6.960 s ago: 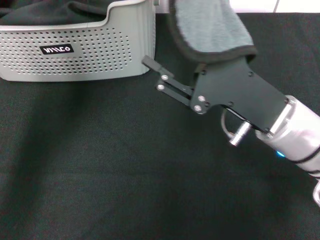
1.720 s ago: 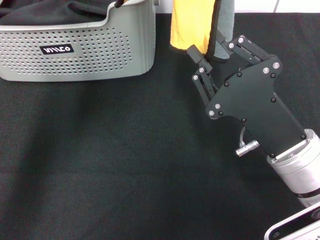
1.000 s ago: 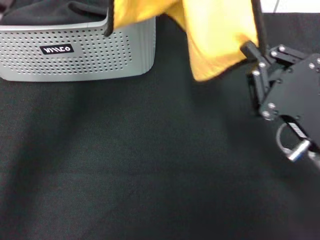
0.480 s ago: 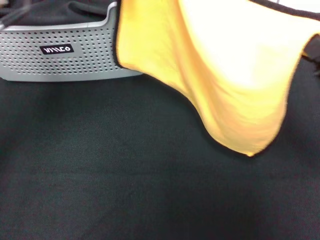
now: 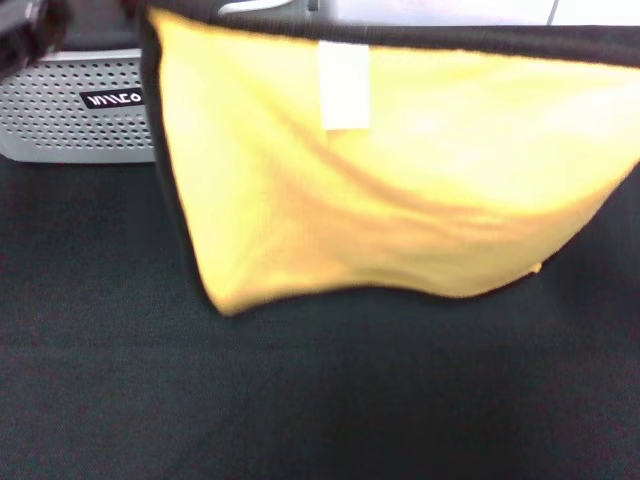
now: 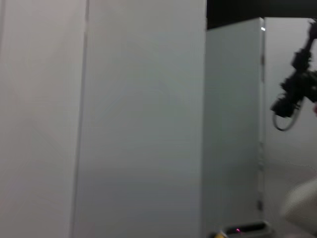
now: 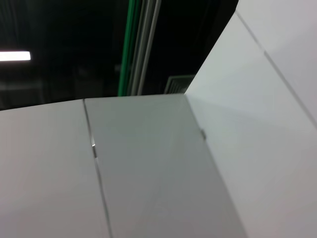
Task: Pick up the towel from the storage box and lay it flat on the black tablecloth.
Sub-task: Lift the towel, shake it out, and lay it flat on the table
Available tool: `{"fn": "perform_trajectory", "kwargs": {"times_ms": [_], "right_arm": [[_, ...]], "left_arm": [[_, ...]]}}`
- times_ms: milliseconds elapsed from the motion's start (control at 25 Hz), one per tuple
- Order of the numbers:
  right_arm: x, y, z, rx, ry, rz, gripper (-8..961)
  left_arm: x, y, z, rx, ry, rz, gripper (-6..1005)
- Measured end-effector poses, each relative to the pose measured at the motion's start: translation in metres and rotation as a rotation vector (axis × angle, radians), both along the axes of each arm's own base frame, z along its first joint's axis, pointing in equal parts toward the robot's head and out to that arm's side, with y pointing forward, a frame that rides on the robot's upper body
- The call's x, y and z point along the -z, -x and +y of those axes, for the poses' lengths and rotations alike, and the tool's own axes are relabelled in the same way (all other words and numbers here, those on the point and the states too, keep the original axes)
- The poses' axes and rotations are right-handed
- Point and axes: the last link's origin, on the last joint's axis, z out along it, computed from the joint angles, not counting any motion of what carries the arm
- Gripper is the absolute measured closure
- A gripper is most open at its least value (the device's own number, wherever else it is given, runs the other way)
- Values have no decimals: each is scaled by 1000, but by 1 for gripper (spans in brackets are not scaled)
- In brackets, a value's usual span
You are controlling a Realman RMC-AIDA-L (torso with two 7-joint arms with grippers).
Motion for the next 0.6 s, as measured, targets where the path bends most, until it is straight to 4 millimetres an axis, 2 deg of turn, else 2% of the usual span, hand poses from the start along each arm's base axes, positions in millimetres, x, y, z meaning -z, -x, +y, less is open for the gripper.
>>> {"fn": "perform_trajectory", "kwargs": {"times_ms": [320, 600], "right_arm": [[10, 8, -7, -60, 157, -4, 939], [21, 15, -17, -118, 263, 4, 934]], "left_arm": [[3, 23, -14, -23, 139, 62, 952], [-5, 28, -22, -49, 227, 113, 950]]}}
